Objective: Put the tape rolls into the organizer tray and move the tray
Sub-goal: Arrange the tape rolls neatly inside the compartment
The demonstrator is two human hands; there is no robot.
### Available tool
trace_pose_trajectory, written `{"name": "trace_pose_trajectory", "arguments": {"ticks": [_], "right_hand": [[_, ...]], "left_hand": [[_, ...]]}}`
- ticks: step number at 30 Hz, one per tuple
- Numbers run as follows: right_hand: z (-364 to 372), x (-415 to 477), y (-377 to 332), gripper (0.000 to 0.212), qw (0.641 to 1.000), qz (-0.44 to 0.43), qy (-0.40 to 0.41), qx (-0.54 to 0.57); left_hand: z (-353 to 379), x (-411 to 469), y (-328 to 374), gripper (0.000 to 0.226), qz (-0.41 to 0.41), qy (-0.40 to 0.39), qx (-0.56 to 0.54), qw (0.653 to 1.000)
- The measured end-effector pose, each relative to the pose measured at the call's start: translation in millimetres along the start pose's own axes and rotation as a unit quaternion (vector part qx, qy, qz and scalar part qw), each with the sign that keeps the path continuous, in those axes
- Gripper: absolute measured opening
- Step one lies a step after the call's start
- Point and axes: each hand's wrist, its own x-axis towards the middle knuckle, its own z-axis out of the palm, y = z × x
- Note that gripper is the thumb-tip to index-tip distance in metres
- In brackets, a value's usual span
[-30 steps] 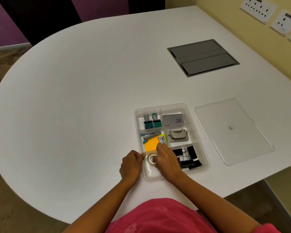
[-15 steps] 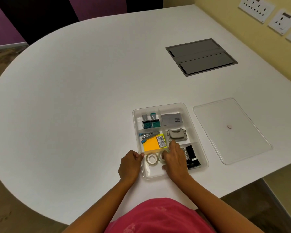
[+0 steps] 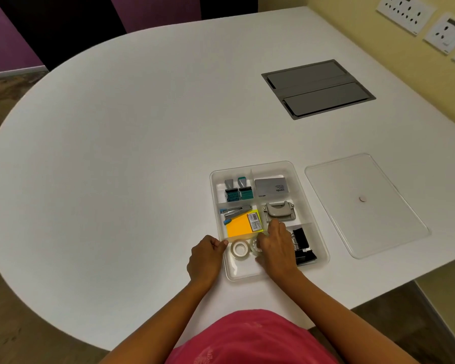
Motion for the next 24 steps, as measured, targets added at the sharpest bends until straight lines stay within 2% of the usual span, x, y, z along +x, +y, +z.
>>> {"name": "trace_pose_trajectory", "arguments": {"ticks": [2,5,9,13,19,24], "right_hand": [[-7,-2,-6,0.04,0.999,-0.02,0.04,0.027],[-11,0,-21,0.032,0.991,-0.093,0.081,0.055],[-11,7,-36,0.052,0.986,-0.163,0.004,0.039],[-7,13,-35,0.062,0.982,-0.176,-0.06,-0.002],[-5,16,-38,0.049,0.984,-0.17,-0.045,-0.005],[-6,15,-35,0.054,0.985,-0.161,-0.068,-0.001]], "left_hand": [[1,1,-1,0.025,-0.001,0.001,-0.001,1.0],[3,2,-1,0.024,-0.002,0.004,0.0,1.0],[2,2,-2,0.026,-0.007,0.008,-0.004,1.0],[2,3,-3,0.025,-0.009,0.003,-0.011,1.0],[1,2,-3,0.024,-0.004,0.008,-0.006,1.0],[2,2,-2,0.027,-0.005,0.009,0.002,1.0]]}}
